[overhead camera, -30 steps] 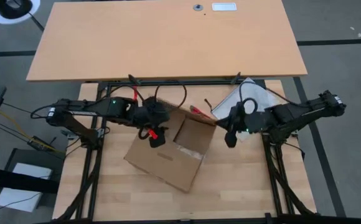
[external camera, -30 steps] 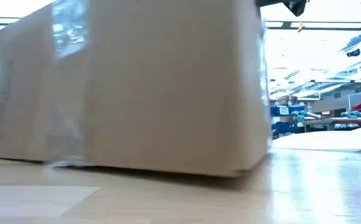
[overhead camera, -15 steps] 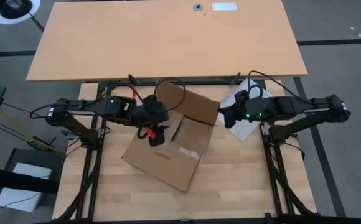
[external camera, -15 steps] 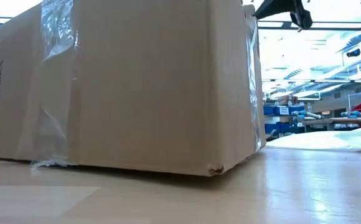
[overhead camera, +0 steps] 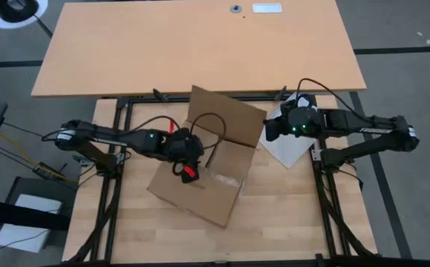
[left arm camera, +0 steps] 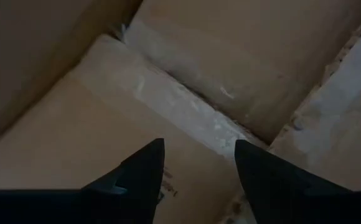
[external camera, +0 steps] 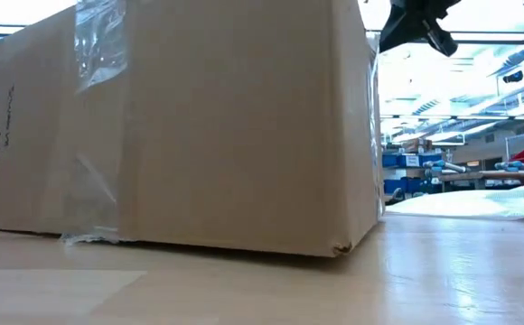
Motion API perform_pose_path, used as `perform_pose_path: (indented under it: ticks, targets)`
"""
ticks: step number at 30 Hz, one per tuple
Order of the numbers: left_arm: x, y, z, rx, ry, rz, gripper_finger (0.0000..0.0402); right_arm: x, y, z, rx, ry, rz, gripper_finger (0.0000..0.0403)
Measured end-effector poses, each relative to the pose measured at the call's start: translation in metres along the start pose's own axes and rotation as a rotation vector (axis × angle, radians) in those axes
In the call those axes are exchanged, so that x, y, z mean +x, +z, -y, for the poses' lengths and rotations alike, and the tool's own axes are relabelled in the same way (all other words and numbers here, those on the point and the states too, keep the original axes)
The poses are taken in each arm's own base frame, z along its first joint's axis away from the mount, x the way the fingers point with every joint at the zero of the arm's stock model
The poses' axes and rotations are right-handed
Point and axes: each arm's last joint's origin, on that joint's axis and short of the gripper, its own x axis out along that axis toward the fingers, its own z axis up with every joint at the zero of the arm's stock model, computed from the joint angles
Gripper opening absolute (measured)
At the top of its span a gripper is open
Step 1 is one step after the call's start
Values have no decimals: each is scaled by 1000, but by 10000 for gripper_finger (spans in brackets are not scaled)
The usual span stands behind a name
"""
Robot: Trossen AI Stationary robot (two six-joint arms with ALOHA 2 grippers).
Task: Unpack boxes
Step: Open the cardboard box using the red cutter
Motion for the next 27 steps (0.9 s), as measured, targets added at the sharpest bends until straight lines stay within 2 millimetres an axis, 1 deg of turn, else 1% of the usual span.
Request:
perform_pose_path:
  ticks: [3,6,10,15,19,23,25,27]
  targets:
    - [12,-8,2,-36,-18,1,209,3,1,1,-43,-17,-1,16]
    - [19,-12,4,-48,-44,10,209,6,2,3,-68,-36,0,32]
    - [23,-15,5,-53,-54,7,209,16,2,9,-67,-94,-14,72]
    - [23,-15,5,-60,-55,7,209,36,-5,22,-31,-173,-33,125]
    - [24,-14,5,-98,-59,20,209,56,-15,34,0,-198,-69,152]
    - [23,-12,6,-116,-65,37,209,77,-35,51,36,-245,-163,160]
    - [23,-11,6,-126,-67,50,209,88,-48,57,57,-223,-231,159]
    - [23,-10,6,-129,-63,57,209,98,-59,60,79,-149,-294,156]
